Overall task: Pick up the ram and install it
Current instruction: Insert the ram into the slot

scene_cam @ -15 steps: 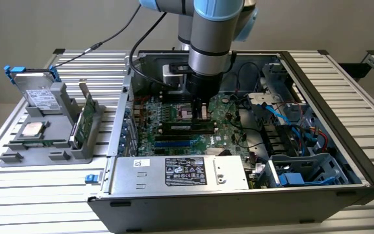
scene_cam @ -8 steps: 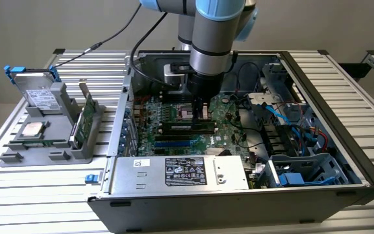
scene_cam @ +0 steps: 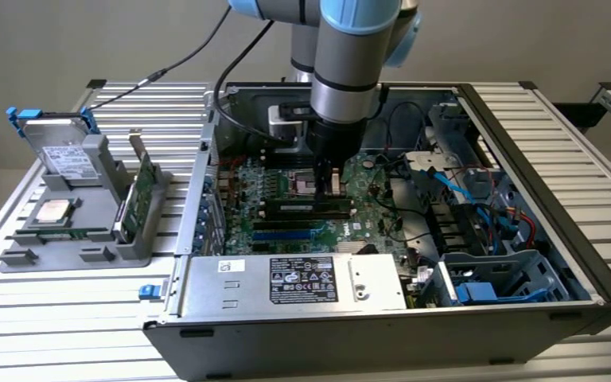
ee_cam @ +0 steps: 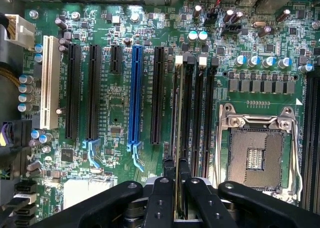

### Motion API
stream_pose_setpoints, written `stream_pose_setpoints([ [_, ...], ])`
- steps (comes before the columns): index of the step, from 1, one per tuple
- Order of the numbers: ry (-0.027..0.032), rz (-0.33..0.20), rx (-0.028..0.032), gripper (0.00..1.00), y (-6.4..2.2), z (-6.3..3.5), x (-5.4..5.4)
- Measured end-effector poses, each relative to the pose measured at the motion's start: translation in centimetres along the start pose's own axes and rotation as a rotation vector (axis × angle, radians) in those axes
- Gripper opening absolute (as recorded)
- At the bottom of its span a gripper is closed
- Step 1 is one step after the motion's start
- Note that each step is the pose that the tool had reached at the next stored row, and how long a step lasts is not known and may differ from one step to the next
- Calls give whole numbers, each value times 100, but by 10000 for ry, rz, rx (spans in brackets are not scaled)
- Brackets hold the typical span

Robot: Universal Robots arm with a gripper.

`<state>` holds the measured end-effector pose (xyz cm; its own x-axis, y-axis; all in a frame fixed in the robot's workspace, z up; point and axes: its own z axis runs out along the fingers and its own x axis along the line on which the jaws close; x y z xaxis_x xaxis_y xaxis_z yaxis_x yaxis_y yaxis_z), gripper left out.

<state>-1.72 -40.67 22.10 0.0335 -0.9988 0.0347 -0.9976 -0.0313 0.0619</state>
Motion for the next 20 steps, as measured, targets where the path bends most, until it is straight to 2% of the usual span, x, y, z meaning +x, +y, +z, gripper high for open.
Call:
stream_pose_setpoints([
  [20, -9, 156, -5, 14, -2, 16, -20],
])
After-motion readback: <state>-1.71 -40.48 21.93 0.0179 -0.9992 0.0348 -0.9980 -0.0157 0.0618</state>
